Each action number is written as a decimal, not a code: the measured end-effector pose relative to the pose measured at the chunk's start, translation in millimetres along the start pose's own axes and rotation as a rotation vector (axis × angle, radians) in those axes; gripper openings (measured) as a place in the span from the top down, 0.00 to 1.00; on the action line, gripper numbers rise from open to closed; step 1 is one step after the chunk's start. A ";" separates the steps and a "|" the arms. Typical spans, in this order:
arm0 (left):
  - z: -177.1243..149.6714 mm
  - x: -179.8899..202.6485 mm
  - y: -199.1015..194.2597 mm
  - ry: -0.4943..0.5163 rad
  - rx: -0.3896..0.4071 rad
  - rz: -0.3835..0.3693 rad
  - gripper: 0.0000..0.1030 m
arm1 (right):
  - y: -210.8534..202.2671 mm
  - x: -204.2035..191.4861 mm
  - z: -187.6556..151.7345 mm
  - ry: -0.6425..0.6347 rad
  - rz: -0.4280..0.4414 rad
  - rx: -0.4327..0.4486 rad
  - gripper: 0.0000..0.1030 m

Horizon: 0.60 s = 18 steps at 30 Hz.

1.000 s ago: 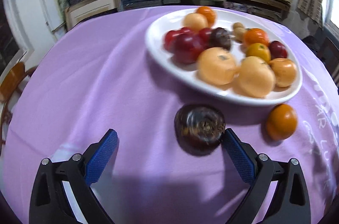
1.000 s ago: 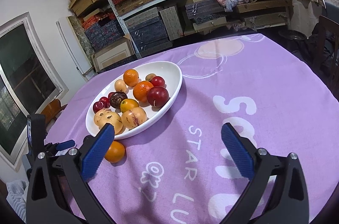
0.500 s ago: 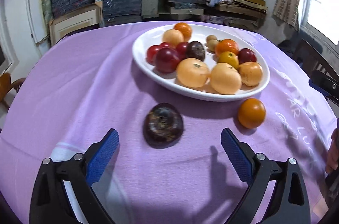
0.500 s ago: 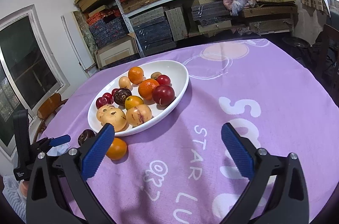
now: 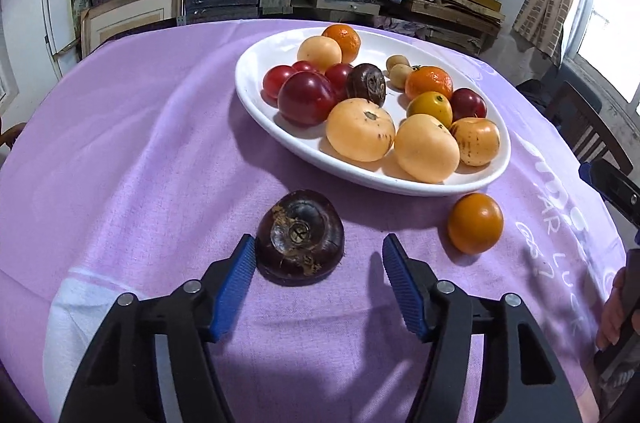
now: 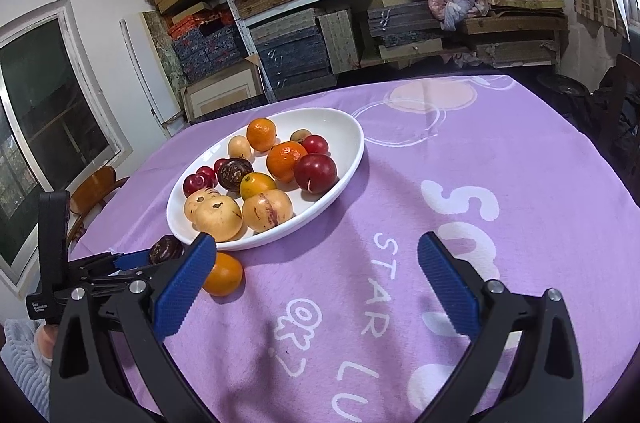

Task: Organize fruits
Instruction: 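Grasp the last dark brown fruit with the left gripper while the right grasps the orange tomato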

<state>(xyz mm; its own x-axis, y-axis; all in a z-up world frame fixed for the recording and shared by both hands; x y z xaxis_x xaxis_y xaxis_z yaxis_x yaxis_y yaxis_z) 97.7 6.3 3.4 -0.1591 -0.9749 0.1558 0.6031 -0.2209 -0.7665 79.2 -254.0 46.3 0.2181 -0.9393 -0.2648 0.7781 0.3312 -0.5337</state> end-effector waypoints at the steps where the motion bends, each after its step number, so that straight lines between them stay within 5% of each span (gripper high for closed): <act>1: 0.6 0.7 0.7 0.001 0.000 0.004 0.37 | 0.5 -1.4 -0.5 -0.007 0.001 -0.002 0.04; 16: 11.4 -11.9 2.8 -0.049 0.013 -0.041 0.38 | 11.0 -43.5 -13.1 -0.214 0.011 -0.031 0.04; 18: 10.9 -11.3 3.0 -0.041 0.009 -0.049 0.55 | 11.7 -43.6 -12.9 -0.209 0.009 -0.033 0.04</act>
<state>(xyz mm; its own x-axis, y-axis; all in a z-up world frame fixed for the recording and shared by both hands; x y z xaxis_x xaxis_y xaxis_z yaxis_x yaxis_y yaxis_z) 109.8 16.3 6.1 -0.1568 -0.9631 0.2187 0.6026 -0.2687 -0.7515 71.1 -208.0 41.2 0.3446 -0.9335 -0.0993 0.7566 0.3388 -0.5593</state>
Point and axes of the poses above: each gripper's, at about its wrist camera, not at the fingertips, and y roughly the way its jaws point, x to its right, z to its top, the point moved 1 cm from there along y, roughly the way its jaws point, and after that the axes turned 4 degrees about -y, right-handed, at the moved point
